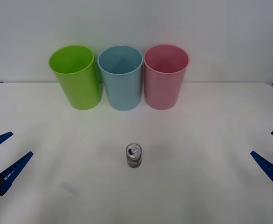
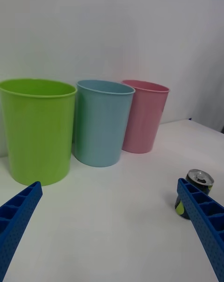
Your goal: Grasp the object on the table and drop it into the matching bin: aluminum can to the light blue bin, PET bottle to the pink bin.
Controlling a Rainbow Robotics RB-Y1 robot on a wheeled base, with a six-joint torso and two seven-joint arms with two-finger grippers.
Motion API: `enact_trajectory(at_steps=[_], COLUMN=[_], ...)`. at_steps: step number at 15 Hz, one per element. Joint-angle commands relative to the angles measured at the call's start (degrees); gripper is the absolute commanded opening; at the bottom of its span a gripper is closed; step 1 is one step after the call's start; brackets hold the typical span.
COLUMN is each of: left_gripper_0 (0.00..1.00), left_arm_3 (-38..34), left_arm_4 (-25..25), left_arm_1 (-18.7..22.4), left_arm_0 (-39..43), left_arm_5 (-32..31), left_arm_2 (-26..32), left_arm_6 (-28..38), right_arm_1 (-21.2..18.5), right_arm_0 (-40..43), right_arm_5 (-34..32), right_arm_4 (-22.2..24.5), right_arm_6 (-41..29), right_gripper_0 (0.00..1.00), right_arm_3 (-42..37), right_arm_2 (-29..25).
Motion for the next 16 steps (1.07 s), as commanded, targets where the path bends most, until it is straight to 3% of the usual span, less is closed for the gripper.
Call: enact_trajectory(at_steps=[1,9,16], left_gripper_0=[1.0,1.0,1.0], left_arm_3=[0.0,0.0,0.0], left_arm_4=[0.0,0.0,0.0], left_arm_1=[0.0,0.0,0.0], left_arm_0=[0.0,0.0,0.0], left_arm_5=[0.0,0.0,0.0], left_arm_2=[0.0,0.0,0.0], left_arm_6=[0.0,0.0,0.0], right_arm_1=[0.0,-0.91,-0.91], right_arm_0=[0.0,0.13,-0.75], right_arm_5=[0.0,-0.14,1.71], right_arm_4=[0.0,0.37,4.85], right_arm_6=[0.0,0.26,1.67], right_gripper_0=[1.0,1.0,1.0], right_arm_3=[0.0,-0.27,-0.27], right_arm_2=[0.0,3.9,10.75])
